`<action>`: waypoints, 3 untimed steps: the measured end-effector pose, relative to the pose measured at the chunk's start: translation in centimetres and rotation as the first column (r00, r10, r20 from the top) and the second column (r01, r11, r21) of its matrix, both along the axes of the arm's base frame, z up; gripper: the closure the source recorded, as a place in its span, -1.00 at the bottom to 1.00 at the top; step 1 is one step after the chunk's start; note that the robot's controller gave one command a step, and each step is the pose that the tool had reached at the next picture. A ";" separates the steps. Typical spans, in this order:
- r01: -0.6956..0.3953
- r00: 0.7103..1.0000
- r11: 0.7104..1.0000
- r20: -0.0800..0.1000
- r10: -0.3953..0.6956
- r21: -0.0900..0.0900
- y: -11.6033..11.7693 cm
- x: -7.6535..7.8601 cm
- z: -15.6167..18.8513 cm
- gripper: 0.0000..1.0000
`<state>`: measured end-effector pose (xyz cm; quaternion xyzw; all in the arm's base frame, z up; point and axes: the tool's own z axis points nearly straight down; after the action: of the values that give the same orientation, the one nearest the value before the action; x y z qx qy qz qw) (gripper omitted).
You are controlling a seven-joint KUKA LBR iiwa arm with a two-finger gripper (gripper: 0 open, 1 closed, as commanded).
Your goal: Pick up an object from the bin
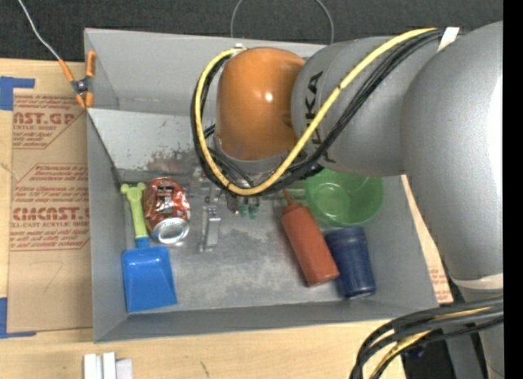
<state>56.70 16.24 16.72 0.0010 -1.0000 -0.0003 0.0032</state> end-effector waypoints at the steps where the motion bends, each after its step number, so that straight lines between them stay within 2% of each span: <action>1: 0.001 1.000 1.000 0.008 -0.001 0.001 -0.1 0.2 0.5 -1.00; 2: -0.295 0.955 0.955 0.008 0.295 0.002 3.1 1.9 -7.5 -1.00; 3: -0.402 0.916 0.916 0.010 0.402 0.001 3.9 2.1 -3.6 -1.00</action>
Offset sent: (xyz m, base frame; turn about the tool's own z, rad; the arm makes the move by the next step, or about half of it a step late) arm 0.0208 0.0378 -0.0972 -0.3714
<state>58.81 20.17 13.08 0.2065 -0.9784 -0.0011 -0.0017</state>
